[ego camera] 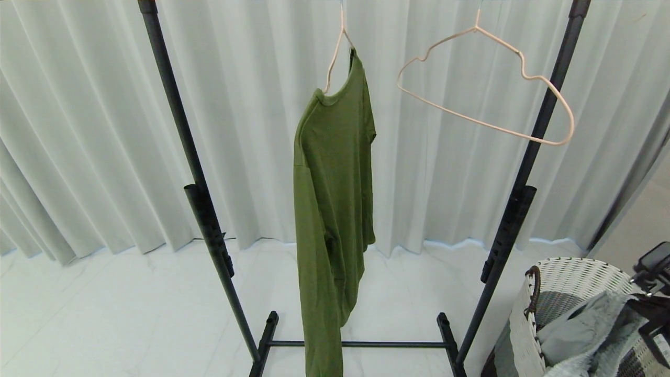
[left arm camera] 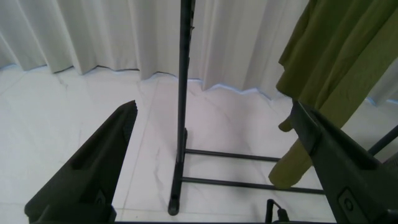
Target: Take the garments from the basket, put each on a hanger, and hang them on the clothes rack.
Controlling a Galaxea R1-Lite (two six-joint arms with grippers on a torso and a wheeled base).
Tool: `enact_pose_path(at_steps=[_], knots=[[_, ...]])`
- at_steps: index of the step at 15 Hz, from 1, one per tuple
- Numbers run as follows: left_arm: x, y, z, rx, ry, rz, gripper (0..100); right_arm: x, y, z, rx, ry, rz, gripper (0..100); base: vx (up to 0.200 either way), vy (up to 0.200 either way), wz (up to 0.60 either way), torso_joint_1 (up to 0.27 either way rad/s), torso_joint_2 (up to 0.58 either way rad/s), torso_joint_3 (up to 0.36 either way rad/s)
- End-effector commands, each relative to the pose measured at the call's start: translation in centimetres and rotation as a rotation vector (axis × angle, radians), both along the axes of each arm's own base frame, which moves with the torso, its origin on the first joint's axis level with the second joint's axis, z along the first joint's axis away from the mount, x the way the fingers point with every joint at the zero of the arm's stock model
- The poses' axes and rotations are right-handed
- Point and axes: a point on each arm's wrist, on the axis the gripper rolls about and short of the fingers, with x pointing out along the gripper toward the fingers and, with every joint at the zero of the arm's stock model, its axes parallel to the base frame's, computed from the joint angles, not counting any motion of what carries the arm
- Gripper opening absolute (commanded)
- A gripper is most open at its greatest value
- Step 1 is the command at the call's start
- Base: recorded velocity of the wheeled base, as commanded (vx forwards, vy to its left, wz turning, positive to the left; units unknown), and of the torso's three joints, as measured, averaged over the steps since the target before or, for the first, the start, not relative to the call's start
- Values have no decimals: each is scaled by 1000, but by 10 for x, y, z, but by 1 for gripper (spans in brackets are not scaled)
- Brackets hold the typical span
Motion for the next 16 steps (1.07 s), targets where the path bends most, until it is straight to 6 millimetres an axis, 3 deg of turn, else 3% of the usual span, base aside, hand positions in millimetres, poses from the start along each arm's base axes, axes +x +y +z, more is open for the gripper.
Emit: enact_pose_path(at_steps=[1,5,9,16], knots=[[0,0,0,0,0,0,100,-46,-3,53,70,-216,14,0,0,0,0,0,0,0],[0,0,0,0,0,0,100,-77,-7,61,84,-289,12,0,0,0,0,0,0,0],[0,0,0,0,0,0,100,-101,-11,45,92,-335,12,0,0,0,0,0,0,0],[0,0,0,0,2,0,100,-140,-16,22,87,-290,-4,0,-200,0,0,4,4,6]])
